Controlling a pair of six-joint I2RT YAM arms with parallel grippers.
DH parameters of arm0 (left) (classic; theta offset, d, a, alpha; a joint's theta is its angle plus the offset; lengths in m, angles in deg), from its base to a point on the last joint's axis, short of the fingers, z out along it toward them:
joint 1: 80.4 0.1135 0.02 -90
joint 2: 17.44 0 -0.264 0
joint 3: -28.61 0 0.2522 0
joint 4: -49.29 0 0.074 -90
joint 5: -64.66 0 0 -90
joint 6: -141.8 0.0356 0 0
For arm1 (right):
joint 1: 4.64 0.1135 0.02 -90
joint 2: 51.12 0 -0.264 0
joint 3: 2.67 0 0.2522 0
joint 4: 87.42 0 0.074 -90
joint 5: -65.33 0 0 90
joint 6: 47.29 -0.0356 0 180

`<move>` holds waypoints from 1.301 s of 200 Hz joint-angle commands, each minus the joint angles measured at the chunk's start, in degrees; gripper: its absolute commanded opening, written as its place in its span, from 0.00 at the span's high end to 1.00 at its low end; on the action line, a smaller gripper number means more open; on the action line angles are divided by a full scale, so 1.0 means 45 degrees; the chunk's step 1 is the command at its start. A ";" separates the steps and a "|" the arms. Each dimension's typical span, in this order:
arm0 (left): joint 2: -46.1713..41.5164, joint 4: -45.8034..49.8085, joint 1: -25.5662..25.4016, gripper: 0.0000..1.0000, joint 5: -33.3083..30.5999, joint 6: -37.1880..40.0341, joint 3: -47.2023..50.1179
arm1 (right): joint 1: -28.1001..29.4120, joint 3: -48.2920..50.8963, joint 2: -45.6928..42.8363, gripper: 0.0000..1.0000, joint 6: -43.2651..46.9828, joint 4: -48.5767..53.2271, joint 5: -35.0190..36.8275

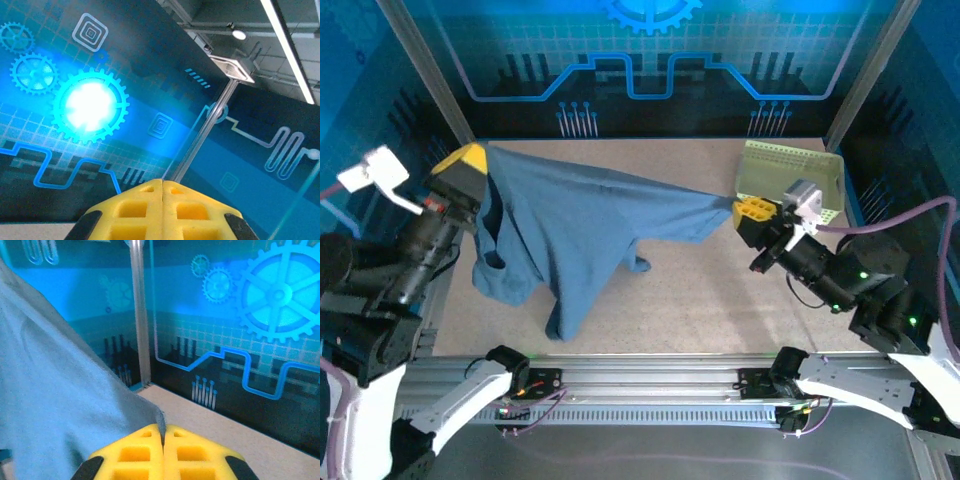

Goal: Fold the inside-out t-shirt

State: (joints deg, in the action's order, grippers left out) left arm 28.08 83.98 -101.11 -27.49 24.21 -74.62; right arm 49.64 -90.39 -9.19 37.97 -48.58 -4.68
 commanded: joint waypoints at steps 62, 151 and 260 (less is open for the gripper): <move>0.7780 0.1840 0.0188 1.00 -0.1053 0.1083 -0.0584 | -0.6011 0.1966 0.3803 1.00 -0.1999 -0.0417 -0.2110; 1.1622 0.0787 -0.2289 1.00 0.2879 -0.0369 -0.0204 | -0.7835 0.4908 0.4441 0.95 -0.4520 0.0567 -0.1922; 0.7364 0.1617 -0.4048 0.36 -0.0051 -0.0846 0.4627 | -0.6160 0.5315 0.3983 0.35 -0.4395 -0.0051 -0.2472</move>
State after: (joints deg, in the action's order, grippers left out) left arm 74.09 88.35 -124.30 -17.40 21.81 -61.90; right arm 14.50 -64.81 5.96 17.49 -45.96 -14.89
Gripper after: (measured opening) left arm 0.626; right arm 0.611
